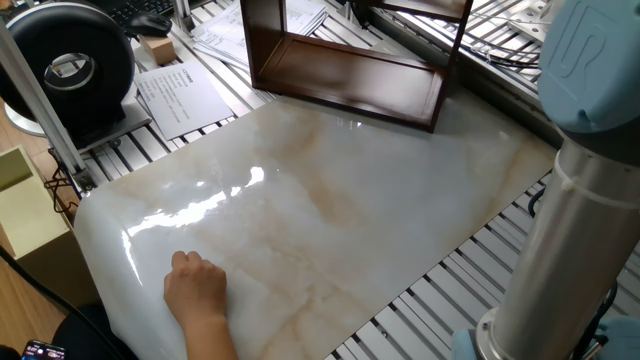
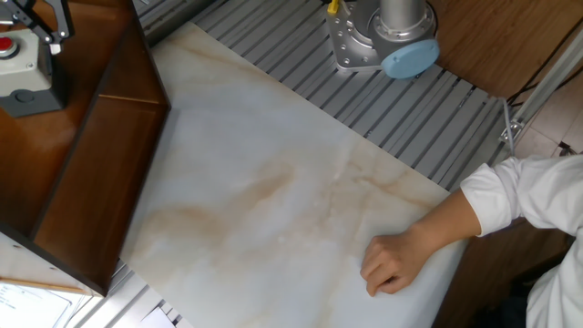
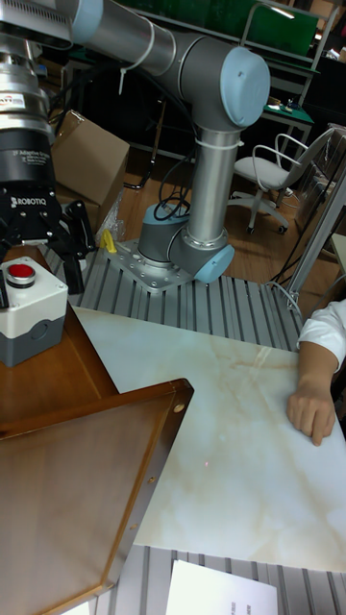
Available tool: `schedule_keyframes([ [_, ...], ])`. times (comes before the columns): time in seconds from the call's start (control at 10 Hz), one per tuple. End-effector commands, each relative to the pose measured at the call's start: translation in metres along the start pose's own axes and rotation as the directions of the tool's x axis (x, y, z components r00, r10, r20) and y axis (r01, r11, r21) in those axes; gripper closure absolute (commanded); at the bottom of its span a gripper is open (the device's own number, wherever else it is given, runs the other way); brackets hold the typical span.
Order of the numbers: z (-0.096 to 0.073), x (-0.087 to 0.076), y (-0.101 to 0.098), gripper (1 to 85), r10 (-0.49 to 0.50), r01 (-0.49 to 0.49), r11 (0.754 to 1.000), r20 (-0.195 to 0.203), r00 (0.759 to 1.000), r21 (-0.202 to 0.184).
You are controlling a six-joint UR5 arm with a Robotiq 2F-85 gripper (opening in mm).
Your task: Take the object down from the shelf
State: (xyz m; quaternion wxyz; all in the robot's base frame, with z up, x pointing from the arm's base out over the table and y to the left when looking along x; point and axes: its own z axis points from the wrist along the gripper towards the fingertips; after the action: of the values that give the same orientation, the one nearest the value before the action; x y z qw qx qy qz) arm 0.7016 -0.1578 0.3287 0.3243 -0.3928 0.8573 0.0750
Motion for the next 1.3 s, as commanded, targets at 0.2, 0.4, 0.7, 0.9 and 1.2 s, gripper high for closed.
schedule_keyframes([
  [0.2, -0.0078, 0.0041, -0.0034, 0.7, -0.018, 0.018, 1.0, 0.021, 1.0, -0.008],
  [0.4, -0.0081, 0.0062, -0.0036, 0.7, -0.02, 0.02, 1.0, 0.021, 1.0, -0.009],
  [0.7, -0.0054, 0.0084, -0.0036, 0.7, -0.023, 0.023, 1.0, 0.024, 0.999, -0.009],
  [0.9, -0.0053, 0.005, -0.0032, 0.7, -0.023, 0.024, 1.0, 0.033, 0.999, -0.012],
  [1.2, -0.0036, 0.0032, -0.0025, 0.7, -0.025, 0.026, 1.0, 0.042, 0.999, -0.015],
])
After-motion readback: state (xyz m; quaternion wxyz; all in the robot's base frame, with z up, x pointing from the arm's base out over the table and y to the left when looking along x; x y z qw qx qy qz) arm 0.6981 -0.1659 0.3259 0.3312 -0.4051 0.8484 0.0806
